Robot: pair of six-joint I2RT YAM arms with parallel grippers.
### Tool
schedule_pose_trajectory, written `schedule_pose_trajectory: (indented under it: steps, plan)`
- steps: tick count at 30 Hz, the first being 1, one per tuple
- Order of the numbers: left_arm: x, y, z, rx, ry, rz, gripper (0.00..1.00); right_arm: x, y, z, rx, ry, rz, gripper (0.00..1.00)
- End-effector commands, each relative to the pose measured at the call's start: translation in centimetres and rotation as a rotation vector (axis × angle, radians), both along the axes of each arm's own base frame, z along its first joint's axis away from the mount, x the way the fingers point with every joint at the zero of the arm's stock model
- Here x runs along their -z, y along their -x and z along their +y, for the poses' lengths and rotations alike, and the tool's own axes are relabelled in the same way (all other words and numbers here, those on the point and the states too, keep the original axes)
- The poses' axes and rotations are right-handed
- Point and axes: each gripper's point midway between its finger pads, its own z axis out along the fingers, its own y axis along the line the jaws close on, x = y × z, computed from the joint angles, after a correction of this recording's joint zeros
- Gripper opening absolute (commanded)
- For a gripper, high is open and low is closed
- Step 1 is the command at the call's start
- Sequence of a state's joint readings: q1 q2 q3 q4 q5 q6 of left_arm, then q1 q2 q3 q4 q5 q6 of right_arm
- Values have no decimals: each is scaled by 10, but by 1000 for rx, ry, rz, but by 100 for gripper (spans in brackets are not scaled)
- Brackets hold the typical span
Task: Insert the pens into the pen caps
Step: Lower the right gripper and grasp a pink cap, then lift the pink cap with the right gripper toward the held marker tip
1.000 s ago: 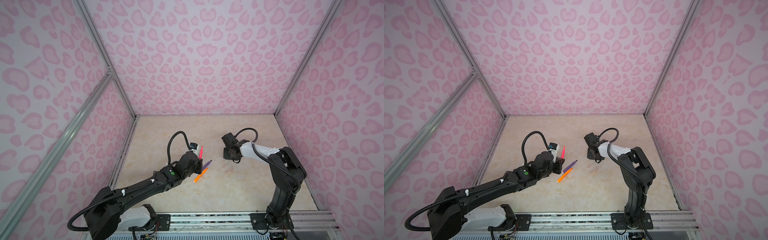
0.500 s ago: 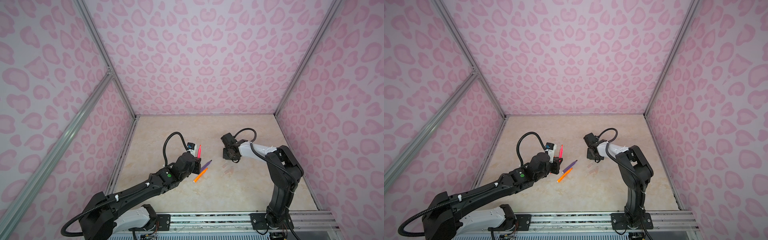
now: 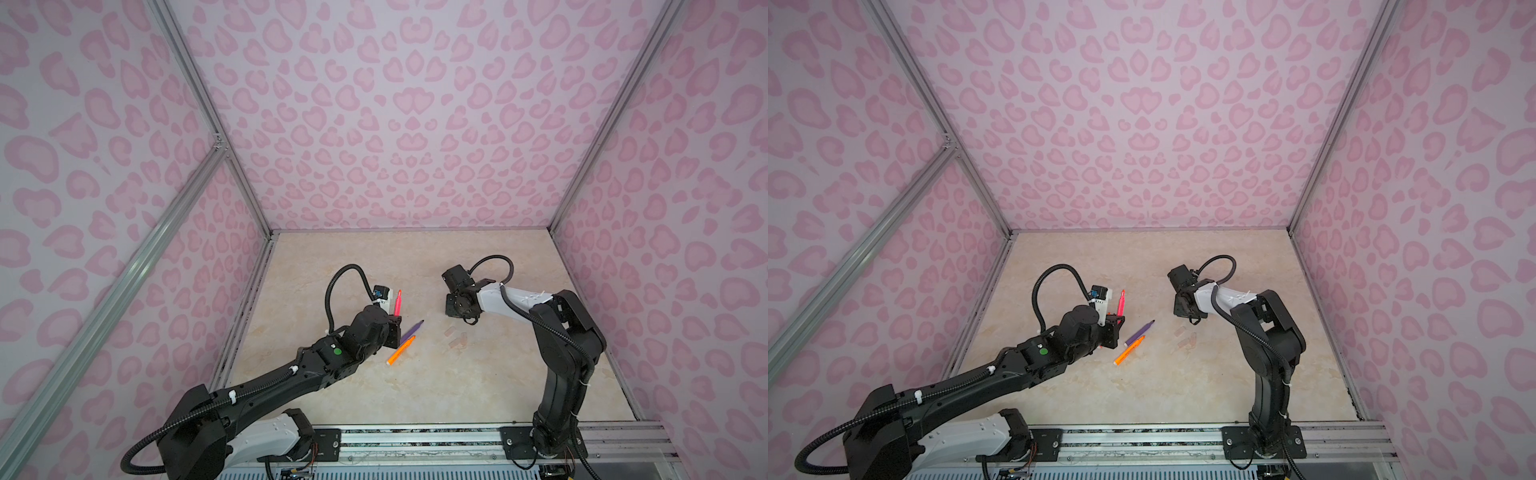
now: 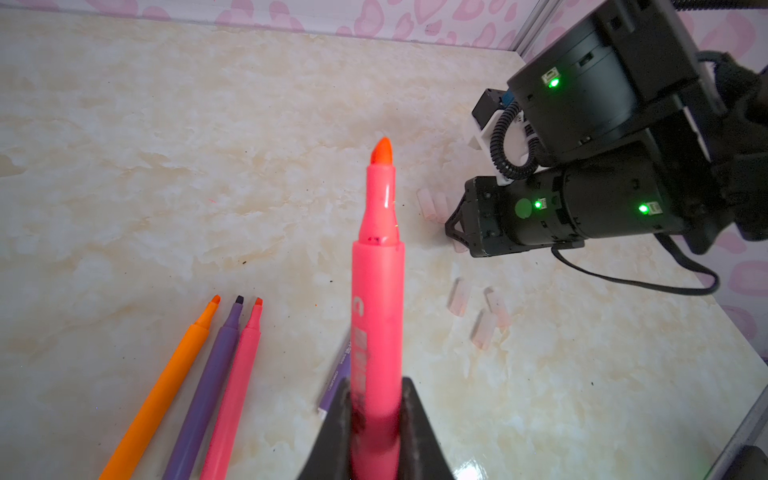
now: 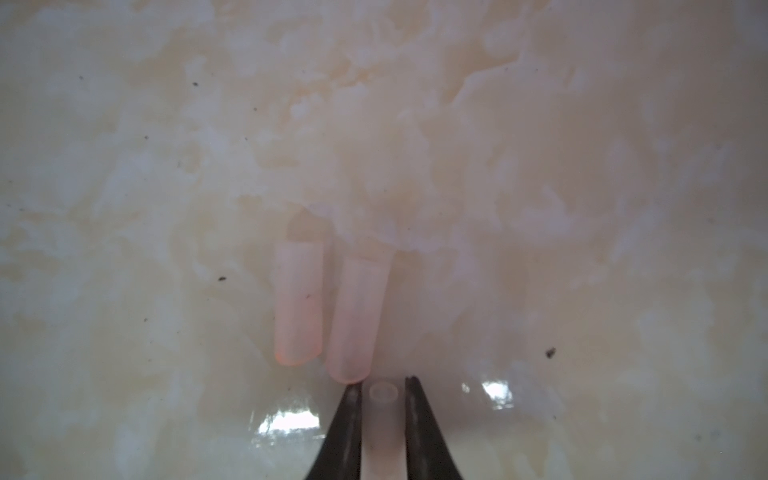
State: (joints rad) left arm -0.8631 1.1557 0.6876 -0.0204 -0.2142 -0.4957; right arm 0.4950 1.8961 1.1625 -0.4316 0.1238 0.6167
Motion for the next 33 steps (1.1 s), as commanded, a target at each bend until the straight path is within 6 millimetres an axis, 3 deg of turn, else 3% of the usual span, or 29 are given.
schedule_pose_trajectory:
  steps: [1, 9, 16, 21, 24, 31, 33]
  plan:
    - [-8, -2, -9, 27, 44, -20, 4, 14, 17, -11, 11, 45, 74, 15]
    - [-5, 3, -25, 101, 61, -5, 4, 3, 18, -13, 30, 23, 42, 7]
    - [-2, 9, -39, 157, 79, 19, 4, -38, 17, -16, 141, -75, -69, 1]
    - [0, 14, -45, 194, 103, 31, 4, -75, -11, 8, 164, -204, -182, 0]
    - [1, 19, -56, 248, 136, 48, 4, -95, -22, 8, 154, -218, -243, 0]
    - [13, 29, -88, 371, 191, 130, 4, -132, -8, 4, 106, -414, -369, 0]
    - [19, 33, -95, 398, 196, 158, 4, -135, -3, 3, 92, -442, -398, 0]
